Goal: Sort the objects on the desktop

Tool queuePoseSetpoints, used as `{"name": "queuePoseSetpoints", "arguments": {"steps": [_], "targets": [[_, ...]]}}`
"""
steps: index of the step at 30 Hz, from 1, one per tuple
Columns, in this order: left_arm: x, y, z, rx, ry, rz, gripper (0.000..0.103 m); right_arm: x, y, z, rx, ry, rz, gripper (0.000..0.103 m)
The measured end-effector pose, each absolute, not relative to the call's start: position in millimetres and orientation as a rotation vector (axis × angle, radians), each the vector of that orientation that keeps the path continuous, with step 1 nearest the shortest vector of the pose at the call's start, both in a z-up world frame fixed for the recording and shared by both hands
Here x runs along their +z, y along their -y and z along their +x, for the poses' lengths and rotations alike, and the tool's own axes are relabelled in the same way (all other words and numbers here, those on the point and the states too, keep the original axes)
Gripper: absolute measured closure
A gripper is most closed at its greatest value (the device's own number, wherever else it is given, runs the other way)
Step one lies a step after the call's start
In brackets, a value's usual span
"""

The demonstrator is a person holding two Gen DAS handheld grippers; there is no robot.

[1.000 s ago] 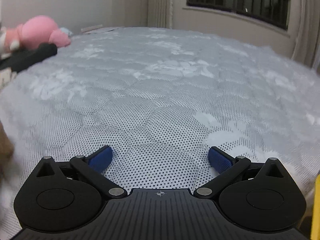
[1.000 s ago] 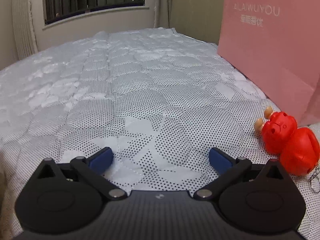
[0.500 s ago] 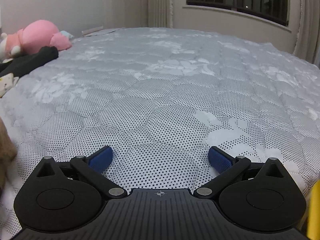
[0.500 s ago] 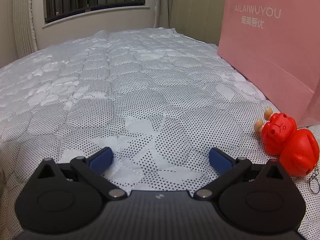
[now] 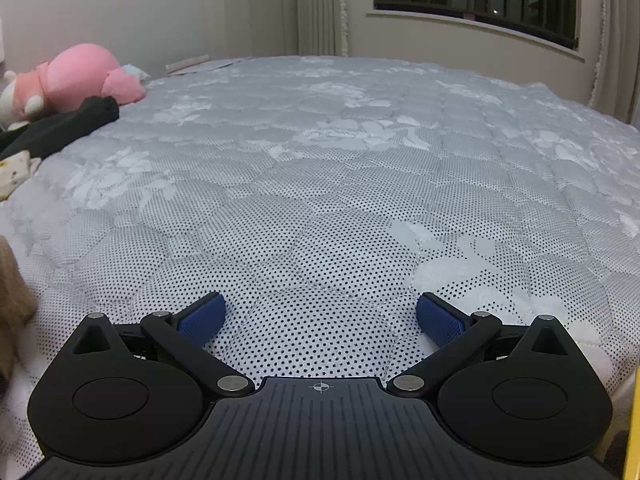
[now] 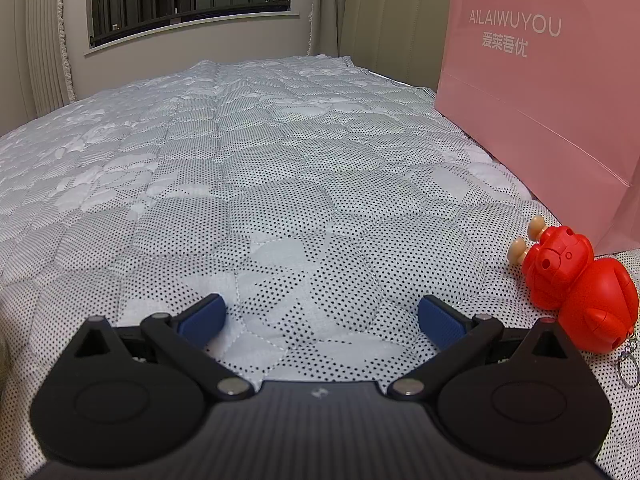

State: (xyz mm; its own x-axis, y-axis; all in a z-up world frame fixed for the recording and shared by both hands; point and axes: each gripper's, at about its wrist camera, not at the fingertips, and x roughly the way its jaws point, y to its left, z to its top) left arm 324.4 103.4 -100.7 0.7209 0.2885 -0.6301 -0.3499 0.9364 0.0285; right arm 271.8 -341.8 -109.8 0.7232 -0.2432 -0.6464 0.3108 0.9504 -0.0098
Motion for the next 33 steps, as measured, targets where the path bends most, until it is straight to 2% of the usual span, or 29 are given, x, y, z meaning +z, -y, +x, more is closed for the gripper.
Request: {"name": "queuePoseSetpoints", "arguments": {"steps": [5, 12, 18, 24, 33], "targets": [[-90, -107, 316, 0.338, -0.703, -0.092, 0.000, -110, 343, 273, -0.304, -0.699, 0.101, 0.000], [-27, -91, 226, 0.481, -0.596, -0.077, 0.000, -100, 347, 268, -0.255, -0.751, 0.104, 0.000], [26, -44, 129, 0.204, -0.580, 0.014, 0.000, -49, 331, 180, -0.149, -0.757, 0.275, 0.000], [15, -8, 83, -0.021, -0.715, 0.075, 0.000, 3, 242, 84, -0.080, -0.781, 0.031, 0.000], [16, -6, 60, -0.085, -0.744, -0.004, 0.000, 22, 202, 42, -0.013, -0.756, 0.081, 0.000]]}}
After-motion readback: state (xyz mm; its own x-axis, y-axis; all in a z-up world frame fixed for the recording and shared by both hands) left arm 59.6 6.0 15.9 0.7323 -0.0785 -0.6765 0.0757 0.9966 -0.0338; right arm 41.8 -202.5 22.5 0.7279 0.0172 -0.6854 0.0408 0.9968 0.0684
